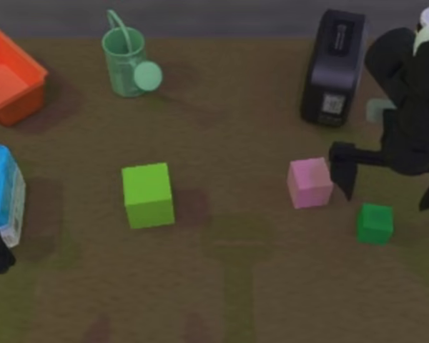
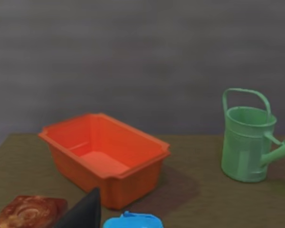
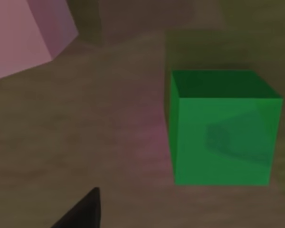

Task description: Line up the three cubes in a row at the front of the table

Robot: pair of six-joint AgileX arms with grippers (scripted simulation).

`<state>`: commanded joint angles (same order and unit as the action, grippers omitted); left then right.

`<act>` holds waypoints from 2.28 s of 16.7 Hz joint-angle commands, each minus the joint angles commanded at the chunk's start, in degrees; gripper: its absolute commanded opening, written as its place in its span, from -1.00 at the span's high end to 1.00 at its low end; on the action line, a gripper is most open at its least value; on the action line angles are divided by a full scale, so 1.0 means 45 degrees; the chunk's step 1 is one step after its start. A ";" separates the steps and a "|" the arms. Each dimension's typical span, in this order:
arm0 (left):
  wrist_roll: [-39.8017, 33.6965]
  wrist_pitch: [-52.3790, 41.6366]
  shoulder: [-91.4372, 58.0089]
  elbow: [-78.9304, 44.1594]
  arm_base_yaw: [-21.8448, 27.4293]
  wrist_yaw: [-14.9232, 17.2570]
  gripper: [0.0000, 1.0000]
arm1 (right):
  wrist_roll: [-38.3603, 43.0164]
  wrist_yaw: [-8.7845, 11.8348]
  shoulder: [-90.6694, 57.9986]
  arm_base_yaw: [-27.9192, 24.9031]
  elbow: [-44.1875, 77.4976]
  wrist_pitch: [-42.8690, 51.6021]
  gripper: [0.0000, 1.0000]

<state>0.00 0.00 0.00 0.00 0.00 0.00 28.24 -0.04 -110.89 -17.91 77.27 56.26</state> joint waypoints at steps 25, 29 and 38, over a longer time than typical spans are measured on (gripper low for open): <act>0.0000 0.0000 0.0000 0.0000 0.0000 0.0000 -1.00 | 0.0064 -0.0018 -0.2156 -0.0087 -0.1942 -0.4070 0.51; 0.0000 0.0000 0.0000 0.0000 0.0000 0.0000 -1.00 | 0.0064 -0.0018 -0.2156 -0.0087 -0.1942 -0.4070 1.00; 0.0000 0.0000 0.0000 0.0000 0.0000 0.0000 -1.00 | -0.0057 -0.0213 -0.1628 -0.0067 -0.1746 -0.3724 1.00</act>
<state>0.00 0.00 0.00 0.00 0.00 0.00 27.99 -1.00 -118.21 -18.21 69.41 39.50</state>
